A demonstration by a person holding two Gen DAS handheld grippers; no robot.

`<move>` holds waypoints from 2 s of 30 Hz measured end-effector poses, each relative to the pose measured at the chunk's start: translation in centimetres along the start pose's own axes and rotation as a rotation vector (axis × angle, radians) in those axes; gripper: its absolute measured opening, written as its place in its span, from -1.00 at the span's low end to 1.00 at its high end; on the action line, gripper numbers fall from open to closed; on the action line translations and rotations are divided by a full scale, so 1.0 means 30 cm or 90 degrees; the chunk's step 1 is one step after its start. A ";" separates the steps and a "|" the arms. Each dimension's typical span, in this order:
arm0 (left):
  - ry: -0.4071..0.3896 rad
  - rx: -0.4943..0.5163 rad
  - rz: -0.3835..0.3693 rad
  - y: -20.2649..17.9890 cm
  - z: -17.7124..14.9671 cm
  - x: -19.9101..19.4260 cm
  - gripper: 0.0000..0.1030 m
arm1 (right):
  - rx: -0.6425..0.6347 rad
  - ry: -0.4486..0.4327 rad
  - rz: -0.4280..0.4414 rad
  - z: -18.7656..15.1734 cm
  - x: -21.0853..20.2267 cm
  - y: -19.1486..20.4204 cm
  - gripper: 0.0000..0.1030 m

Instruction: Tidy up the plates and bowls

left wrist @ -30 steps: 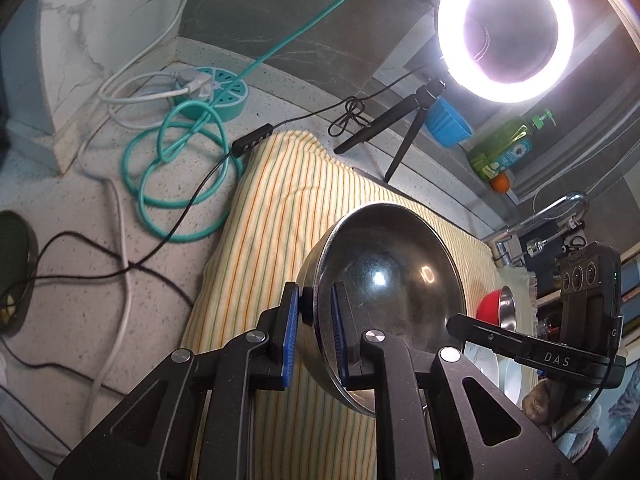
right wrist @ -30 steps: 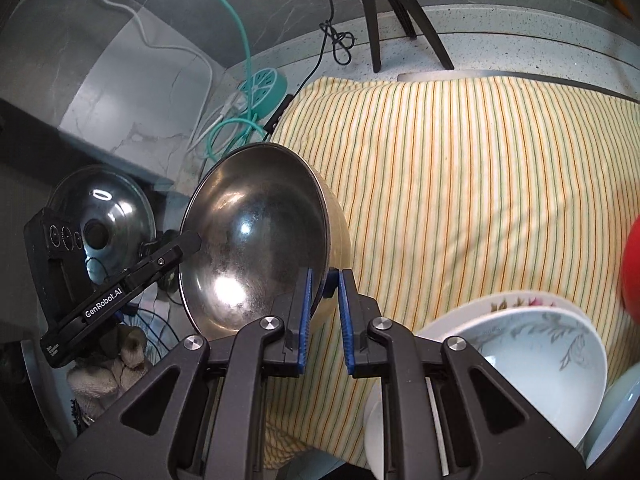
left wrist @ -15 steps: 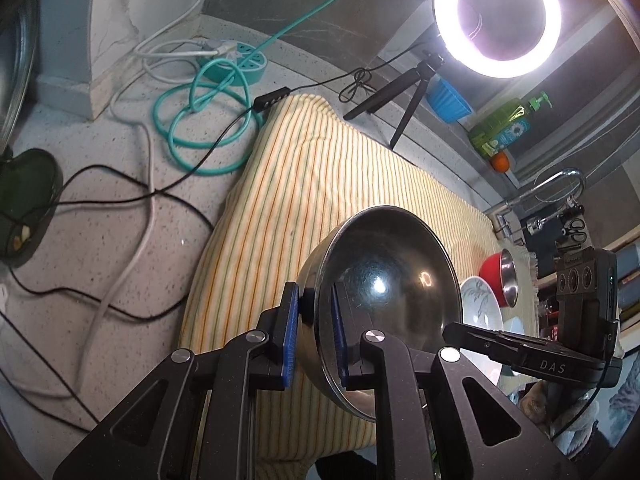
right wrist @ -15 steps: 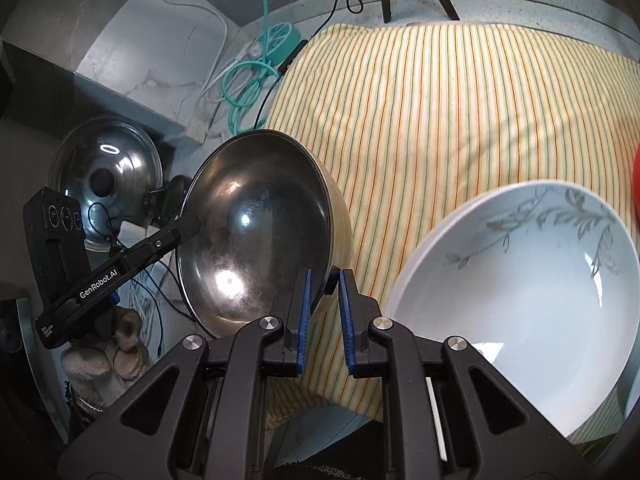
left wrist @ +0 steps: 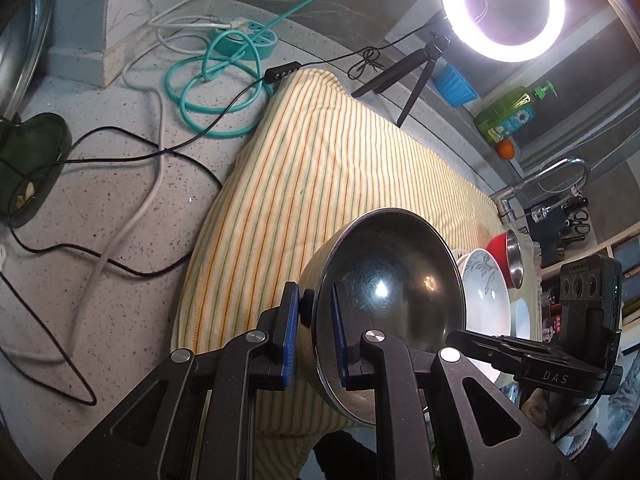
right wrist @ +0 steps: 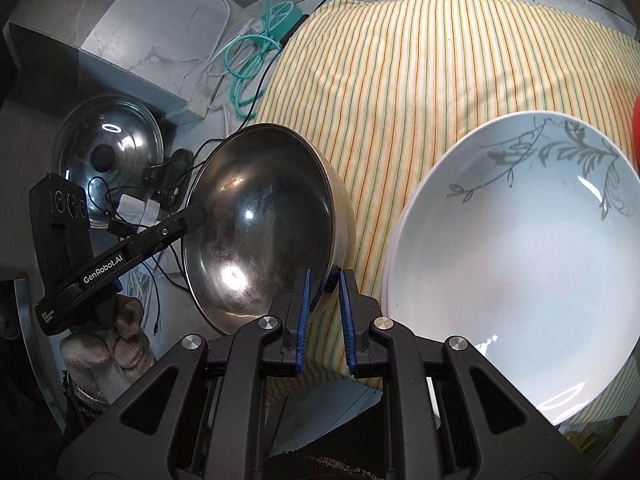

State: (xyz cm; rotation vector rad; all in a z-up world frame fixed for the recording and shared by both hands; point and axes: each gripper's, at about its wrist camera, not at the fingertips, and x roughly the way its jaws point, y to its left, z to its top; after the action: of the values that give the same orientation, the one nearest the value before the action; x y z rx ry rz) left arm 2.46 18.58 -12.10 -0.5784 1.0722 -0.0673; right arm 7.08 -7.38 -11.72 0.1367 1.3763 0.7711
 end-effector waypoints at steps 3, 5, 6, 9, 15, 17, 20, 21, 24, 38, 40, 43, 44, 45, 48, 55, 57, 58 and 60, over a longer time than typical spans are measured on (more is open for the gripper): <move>0.003 -0.001 0.003 0.001 -0.009 0.003 -0.73 | -0.001 0.006 0.004 -0.013 0.003 -0.003 -0.71; 0.004 0.000 0.006 0.000 -0.011 0.006 -0.73 | 0.000 0.008 0.005 -0.018 0.005 -0.007 -0.71; 0.005 0.001 0.008 -0.001 -0.012 0.008 -0.73 | 0.000 0.010 0.005 -0.018 0.007 -0.008 -0.71; 0.007 0.001 0.010 -0.002 -0.014 0.014 -0.73 | 0.004 0.015 0.007 -0.022 0.013 -0.015 -0.71; 0.009 -0.003 0.018 -0.005 -0.010 0.020 -0.73 | -0.003 0.016 0.013 -0.020 0.015 -0.010 -0.66; 0.007 -0.001 0.020 -0.009 -0.007 0.017 -0.73 | -0.008 0.014 0.011 -0.018 0.016 -0.006 -0.66; 0.004 0.001 0.024 -0.012 -0.008 0.013 -0.73 | -0.020 0.010 0.005 -0.018 0.014 0.000 -0.63; 0.004 0.002 0.023 -0.013 -0.007 0.012 -0.73 | -0.021 0.008 0.007 -0.019 0.010 -0.001 -0.55; 0.000 0.003 0.024 -0.019 -0.005 0.005 -0.65 | -0.027 -0.006 0.011 -0.019 -0.008 0.003 -0.09; -0.060 0.026 0.045 -0.116 0.041 -0.077 -0.04 | -0.082 -0.112 -0.025 -0.024 -0.184 0.018 0.57; -0.070 0.042 0.051 -0.145 0.042 -0.085 -0.04 | -0.092 -0.132 -0.038 -0.029 -0.223 0.011 0.63; -0.083 0.053 0.045 -0.189 0.038 -0.091 -0.04 | -0.104 -0.162 -0.064 -0.043 -0.298 -0.016 0.63; -0.086 0.056 0.042 -0.203 0.038 -0.091 -0.04 | -0.105 -0.171 -0.070 -0.047 -0.323 -0.030 0.63; -0.090 0.060 0.038 -0.223 0.036 -0.090 -0.04 | -0.103 -0.180 -0.076 -0.053 -0.349 -0.048 0.63; -0.094 0.075 0.032 -0.284 0.031 -0.081 -0.04 | -0.095 -0.202 -0.084 -0.066 -0.424 -0.109 0.63; -0.088 0.102 0.005 -0.439 0.011 -0.028 -0.04 | -0.058 -0.244 -0.106 -0.083 -0.592 -0.286 0.63; -0.086 0.110 -0.002 -0.484 0.007 -0.006 -0.04 | -0.048 -0.245 -0.101 -0.078 -0.633 -0.348 0.63; -0.083 0.113 -0.006 -0.509 0.006 0.010 -0.04 | -0.042 -0.245 -0.100 -0.077 -0.650 -0.376 0.63; -0.076 0.116 -0.016 -0.557 0.002 0.045 -0.04 | -0.023 -0.248 -0.100 -0.075 -0.682 -0.440 0.63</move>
State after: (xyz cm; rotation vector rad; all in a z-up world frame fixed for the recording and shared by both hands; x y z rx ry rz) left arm 6.87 3.95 -5.19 -0.4263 0.9308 -0.1495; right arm 10.55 -29.59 -2.13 0.1402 0.9895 0.6005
